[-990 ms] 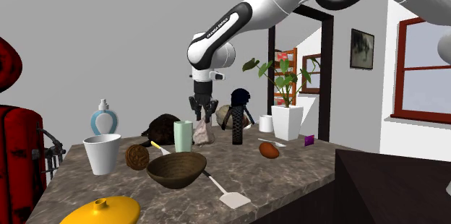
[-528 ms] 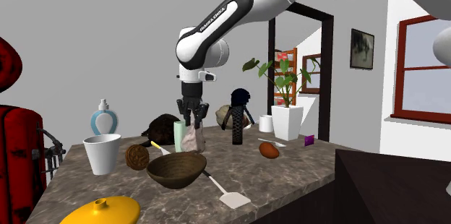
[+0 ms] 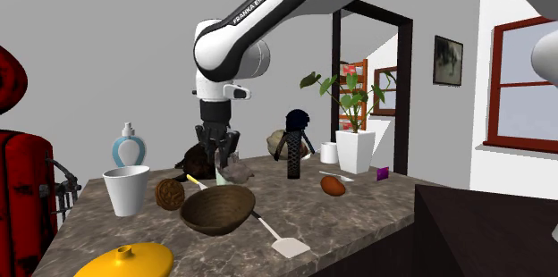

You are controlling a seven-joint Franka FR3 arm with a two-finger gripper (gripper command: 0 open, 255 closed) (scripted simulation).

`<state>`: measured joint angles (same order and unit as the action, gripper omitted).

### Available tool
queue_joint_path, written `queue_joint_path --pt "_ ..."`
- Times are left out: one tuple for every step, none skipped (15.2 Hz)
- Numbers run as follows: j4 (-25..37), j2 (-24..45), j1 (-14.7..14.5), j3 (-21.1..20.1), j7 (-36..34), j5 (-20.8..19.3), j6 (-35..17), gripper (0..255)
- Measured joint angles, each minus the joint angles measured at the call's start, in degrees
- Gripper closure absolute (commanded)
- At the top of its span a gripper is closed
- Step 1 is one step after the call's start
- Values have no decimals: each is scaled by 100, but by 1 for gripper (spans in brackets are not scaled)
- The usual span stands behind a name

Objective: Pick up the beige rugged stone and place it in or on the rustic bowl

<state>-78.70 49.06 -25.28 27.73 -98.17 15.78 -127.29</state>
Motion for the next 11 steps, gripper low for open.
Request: queue_joint_path --pt "30 7 -112 -2 -132 -18 35 255" --pt "26 -1 -231 -4 -258 -36 53 255" --pt "118 56 -297 -18 -365 -42 96 255" --pt "215 119 -363 -33 -474 -47 140 255" --pt "323 193 -444 -52 -602 -52 186 255" --pt "377 221 -493 -61 -671 -58 220 255" --pt "393 264 -503 -73 -696 -49 193 255" --pt "407 311 -502 -85 -709 -40 161 255" --pt "377 338 -504 -94 -710 -30 107 255" --pt "419 406 -491 -111 -720 -17 80 255" --pt "402 442 -494 -122 -726 -6 29 255"
